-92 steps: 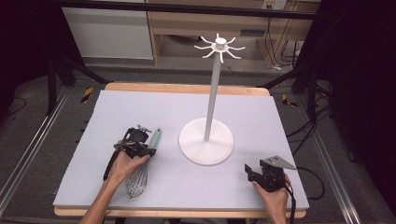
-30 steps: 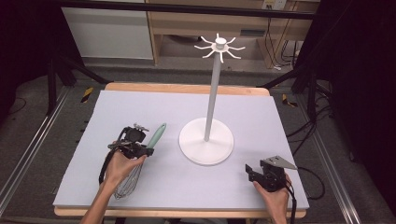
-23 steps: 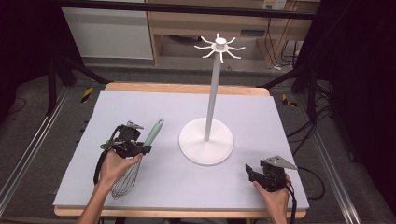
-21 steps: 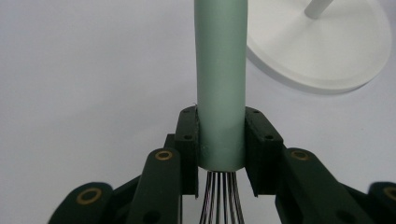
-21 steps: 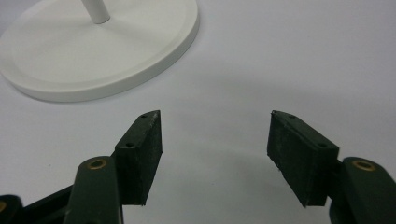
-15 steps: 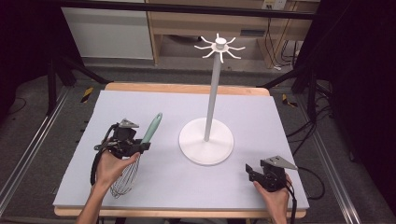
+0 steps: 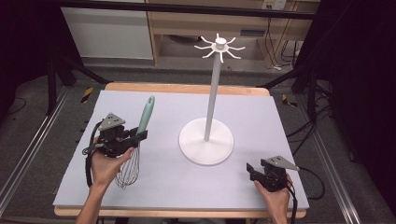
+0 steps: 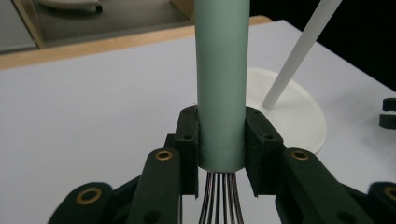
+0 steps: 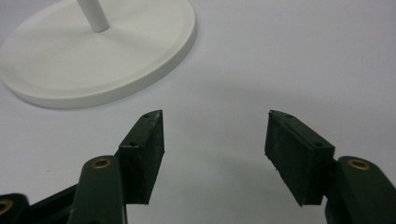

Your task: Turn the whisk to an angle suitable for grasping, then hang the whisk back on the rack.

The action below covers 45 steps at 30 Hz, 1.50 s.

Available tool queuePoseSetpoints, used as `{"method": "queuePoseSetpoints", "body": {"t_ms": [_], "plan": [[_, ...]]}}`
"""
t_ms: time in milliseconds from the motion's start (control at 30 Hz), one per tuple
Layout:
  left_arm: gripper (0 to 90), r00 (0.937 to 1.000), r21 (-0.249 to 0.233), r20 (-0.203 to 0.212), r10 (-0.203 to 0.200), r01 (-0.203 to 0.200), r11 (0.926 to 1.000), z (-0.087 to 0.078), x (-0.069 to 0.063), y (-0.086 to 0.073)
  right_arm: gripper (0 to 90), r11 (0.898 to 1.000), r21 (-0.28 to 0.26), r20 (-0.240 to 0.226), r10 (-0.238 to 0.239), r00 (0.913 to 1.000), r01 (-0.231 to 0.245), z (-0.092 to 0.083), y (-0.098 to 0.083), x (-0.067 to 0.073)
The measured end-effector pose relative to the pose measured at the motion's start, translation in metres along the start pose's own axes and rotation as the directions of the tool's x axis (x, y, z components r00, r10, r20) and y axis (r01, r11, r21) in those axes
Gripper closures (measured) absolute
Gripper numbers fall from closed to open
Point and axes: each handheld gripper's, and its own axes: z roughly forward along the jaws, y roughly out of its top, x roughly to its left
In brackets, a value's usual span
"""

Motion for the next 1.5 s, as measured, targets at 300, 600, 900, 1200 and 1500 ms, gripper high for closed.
{"method": "queuePoseSetpoints", "body": {"t_ms": [300,600,900,1200,1500], "plan": [[69.0,0.9992,-0.111,0.010,0.039,-0.038,0.9931,-0.015,-0.012,0.016,36.3,1.000,-0.019,0.012,-0.008,0.9999,0.008,-0.001,0.000,0.000],[68.9,0.9977,-0.180,0.054,0.041,-0.030,0.9832,-0.019,-0.018,0.034,33.4,0.999,-0.032,0.026,-0.012,0.9996,0.013,0.000,0.001,0.000],[68.9,0.9968,-0.234,0.057,0.055,-0.040,0.9714,-0.024,-0.019,0.043,32.9,0.999,-0.035,0.036,-0.015,0.9993,0.016,-0.001,0.001,-0.001],[68.9,0.9948,-0.249,0.077,0.067,-0.046,0.9673,-0.013,-0.023,0.053,30.3,0.999,-0.040,0.045,-0.010,0.9989,0.011,-0.001,0.000,-0.003],[68.9,0.9893,-0.258,0.114,0.090,-0.058,0.9644,0.000,-0.036,0.060,28.5,0.999,-0.037,0.049,-0.004,0.9988,0.006,0.001,0.000,-0.004]]}}
